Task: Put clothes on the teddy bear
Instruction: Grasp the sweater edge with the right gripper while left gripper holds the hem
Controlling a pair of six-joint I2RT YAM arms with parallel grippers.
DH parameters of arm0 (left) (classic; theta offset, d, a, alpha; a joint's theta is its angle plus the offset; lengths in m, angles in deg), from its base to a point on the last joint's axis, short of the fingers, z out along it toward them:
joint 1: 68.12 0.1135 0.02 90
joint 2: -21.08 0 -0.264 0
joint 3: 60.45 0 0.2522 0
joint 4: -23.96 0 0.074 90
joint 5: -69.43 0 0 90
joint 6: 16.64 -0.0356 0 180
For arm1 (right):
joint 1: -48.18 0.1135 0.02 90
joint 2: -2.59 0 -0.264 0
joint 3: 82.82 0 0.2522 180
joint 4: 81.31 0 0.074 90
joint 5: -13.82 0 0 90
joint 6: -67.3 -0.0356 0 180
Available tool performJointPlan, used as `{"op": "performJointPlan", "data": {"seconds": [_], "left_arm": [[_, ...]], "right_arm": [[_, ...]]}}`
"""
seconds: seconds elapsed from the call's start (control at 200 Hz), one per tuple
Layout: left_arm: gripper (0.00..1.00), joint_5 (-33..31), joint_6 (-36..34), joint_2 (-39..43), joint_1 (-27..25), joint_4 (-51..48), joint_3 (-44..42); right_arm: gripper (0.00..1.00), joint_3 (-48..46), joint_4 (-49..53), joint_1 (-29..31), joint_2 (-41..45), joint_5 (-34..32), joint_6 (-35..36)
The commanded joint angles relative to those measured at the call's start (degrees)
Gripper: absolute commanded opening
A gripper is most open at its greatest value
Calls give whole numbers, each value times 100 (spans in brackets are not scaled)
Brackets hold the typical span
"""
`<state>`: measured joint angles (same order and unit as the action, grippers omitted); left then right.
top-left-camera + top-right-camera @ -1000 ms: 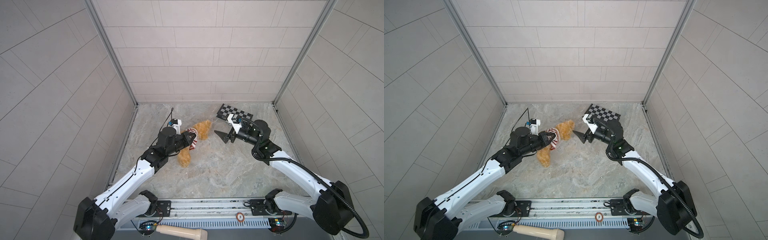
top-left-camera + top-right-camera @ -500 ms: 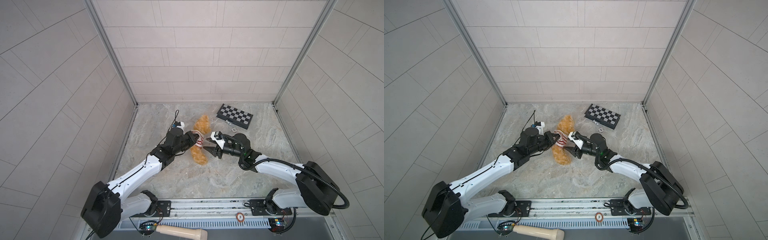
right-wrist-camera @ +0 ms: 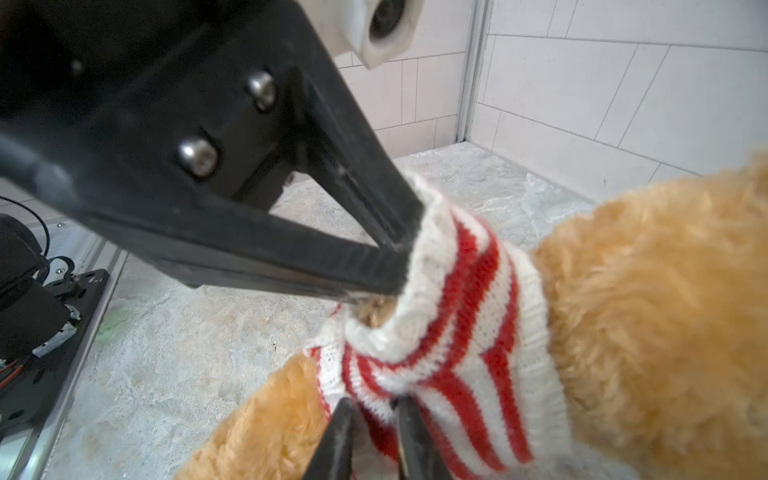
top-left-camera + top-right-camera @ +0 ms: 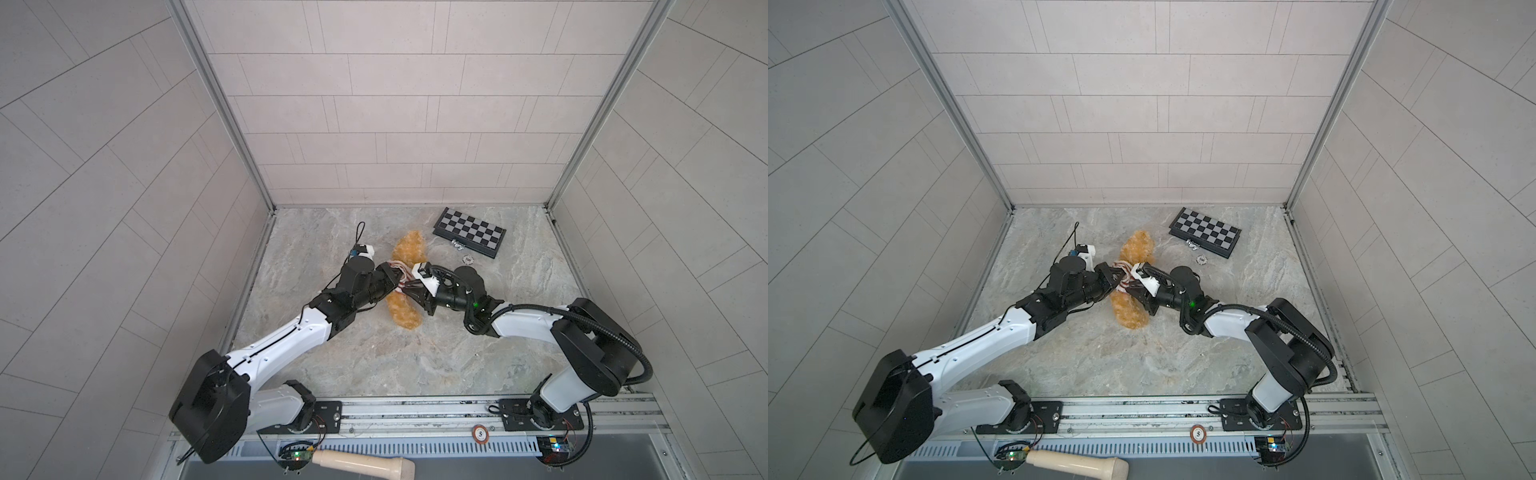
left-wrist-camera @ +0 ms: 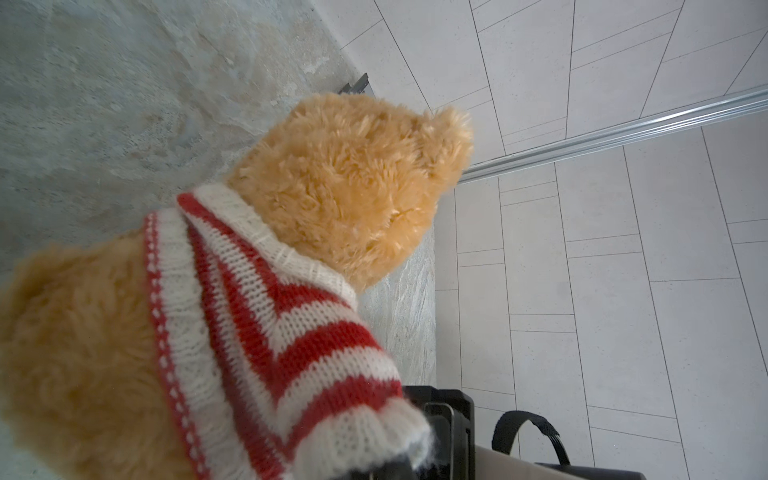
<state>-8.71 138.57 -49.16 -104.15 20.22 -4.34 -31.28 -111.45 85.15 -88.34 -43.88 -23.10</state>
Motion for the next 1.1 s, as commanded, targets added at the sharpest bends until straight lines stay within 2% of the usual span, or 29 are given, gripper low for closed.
{"op": "performJointPlan", "data": {"seconds": [0.0, 0.055, 0.14, 0.18, 0.22, 0.34, 0.516, 0.581, 0.691, 0.776, 1.011, 1.096], "left_arm": [[0, -9, 55, 32, -40, 442, -23], [0, -22, 53, 36, -45, 457, -25], [0, -4, 62, 45, -49, 493, -33], [0, 16, 62, 33, -44, 533, -33], [0, 47, 87, 7, -51, 590, -26], [0, 91, 120, -43, -77, 637, 4], [0, 33, -41, 131, -70, 297, 62], [0, 10, -155, 272, -17, 96, 73], [0, 45, -195, 541, 132, -69, -56], [0, 149, -209, 651, 205, -136, -112], [0, 1273, -269, 315, 272, -180, 39], [0, 1776, -500, 286, 390, -712, 241]], "right_arm": [[18, 166, -123, -10, -135, -148, 116], [24, 139, -288, -15, -154, -105, 51], [42, 10, -661, -17, -94, 13, -101], [43, -24, -811, -19, -59, 68, -208], [40, -25, -914, -8, -69, 65, -299], [0, -32, -1086, -23, -160, -96, -390], [0, -199, -775, -183, 30, -386, -286], [0, -390, -263, -270, 207, -739, -152], [0, -265, 1215, -277, 346, -1584, 342], [0, -267, 1623, -274, 364, -1834, 519], [0, -262, 1656, -261, 514, -1698, 675], [0, -267, 1653, -252, 512, -1737, 676]]}}
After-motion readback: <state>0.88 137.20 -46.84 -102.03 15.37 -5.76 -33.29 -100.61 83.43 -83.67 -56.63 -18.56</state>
